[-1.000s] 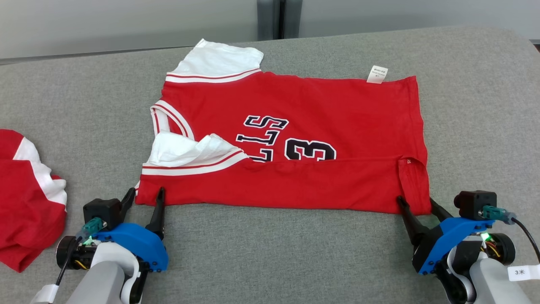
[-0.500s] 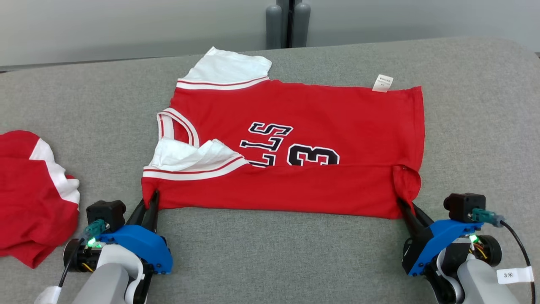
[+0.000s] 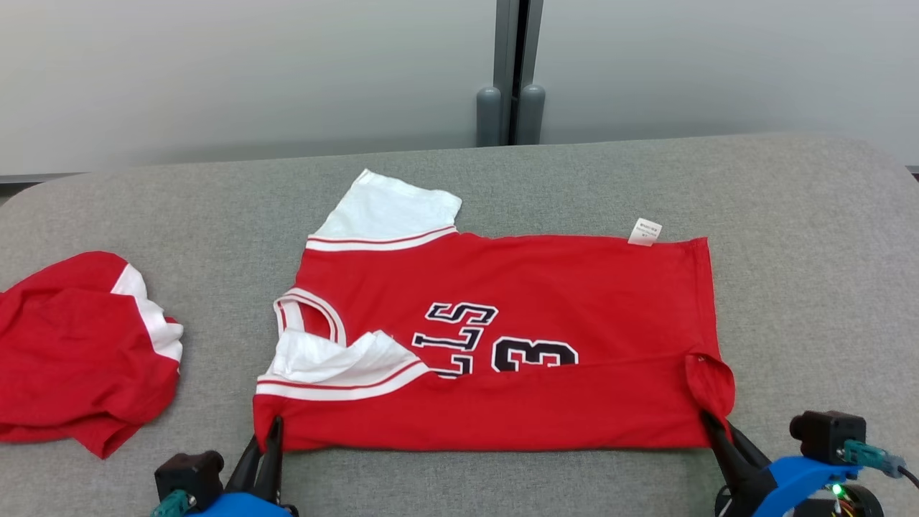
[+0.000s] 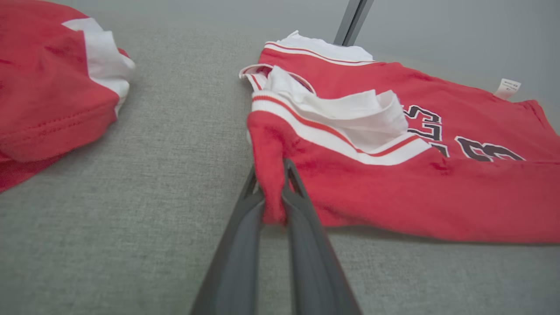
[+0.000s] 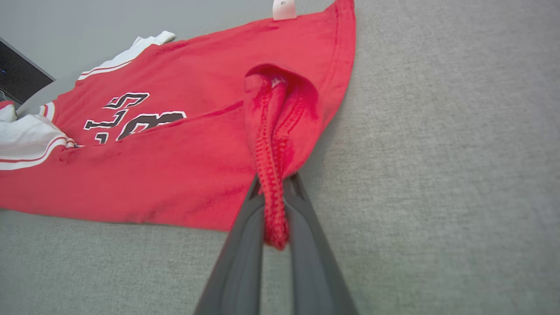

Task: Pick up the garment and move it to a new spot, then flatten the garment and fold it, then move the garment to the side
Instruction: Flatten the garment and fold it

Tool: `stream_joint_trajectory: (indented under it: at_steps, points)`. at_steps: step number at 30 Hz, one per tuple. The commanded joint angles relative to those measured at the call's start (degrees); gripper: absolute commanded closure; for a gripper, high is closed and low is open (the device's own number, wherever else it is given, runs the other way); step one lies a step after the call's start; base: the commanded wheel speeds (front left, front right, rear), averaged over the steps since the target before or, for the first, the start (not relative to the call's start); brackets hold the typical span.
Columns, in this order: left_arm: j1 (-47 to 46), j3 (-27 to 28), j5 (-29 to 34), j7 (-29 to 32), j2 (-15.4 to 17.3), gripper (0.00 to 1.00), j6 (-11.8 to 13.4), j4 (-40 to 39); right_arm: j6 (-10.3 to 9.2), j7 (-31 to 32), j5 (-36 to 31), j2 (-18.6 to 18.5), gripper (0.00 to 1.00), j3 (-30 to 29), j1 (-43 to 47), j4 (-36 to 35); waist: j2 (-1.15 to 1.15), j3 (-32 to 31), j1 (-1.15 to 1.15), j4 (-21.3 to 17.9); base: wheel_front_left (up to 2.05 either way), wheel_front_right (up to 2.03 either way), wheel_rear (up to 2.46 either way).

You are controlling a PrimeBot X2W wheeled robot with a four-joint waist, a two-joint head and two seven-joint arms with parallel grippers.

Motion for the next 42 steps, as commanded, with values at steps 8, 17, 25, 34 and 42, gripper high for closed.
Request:
stream_joint_trajectory:
  at_steps: [8,17,25,34,42]
  points:
    - [11.6,-2.1,0.5,4.7,1.4,1.0,5.4,-17.0,0.02,3.3,1.1,-1.1,1.0,-5.5,10.1,-9.7,0.0,-1.1,0.01,1.0,0.0,0.0,0.0]
    - [16.0,-2.1,0.0,6.9,2.7,0.58,7.8,-22.4,0.03,7.2,-0.9,1.7,0.09,-8.4,14.4,-14.2,0.0,-1.2,0.01,0.9,0.0,0.0,0.0]
    - [13.1,-0.2,-0.6,2.8,1.5,0.0,7.4,-21.7,0.03,3.1,-4.0,3.1,0.0,-11.8,11.7,-15.4,0.0,-1.3,0.01,0.3,0.0,0.0,0.0]
    - [8.2,2.1,3.4,-2.2,1.2,0.0,8.7,-22.6,0.03,-5.3,-8.4,4.4,0.0,-11.0,8.4,-17.3,0.0,-2.0,0.01,-0.5,0.0,0.0,0.0]
    - [4.9,5.6,9.2,-3.1,-0.3,0.0,8.2,-25.4,0.03,-12.6,-11.1,6.0,0.0,-9.5,6.4,-18.3,0.0,-2.4,0.01,-0.4,0.0,0.0,0.0]
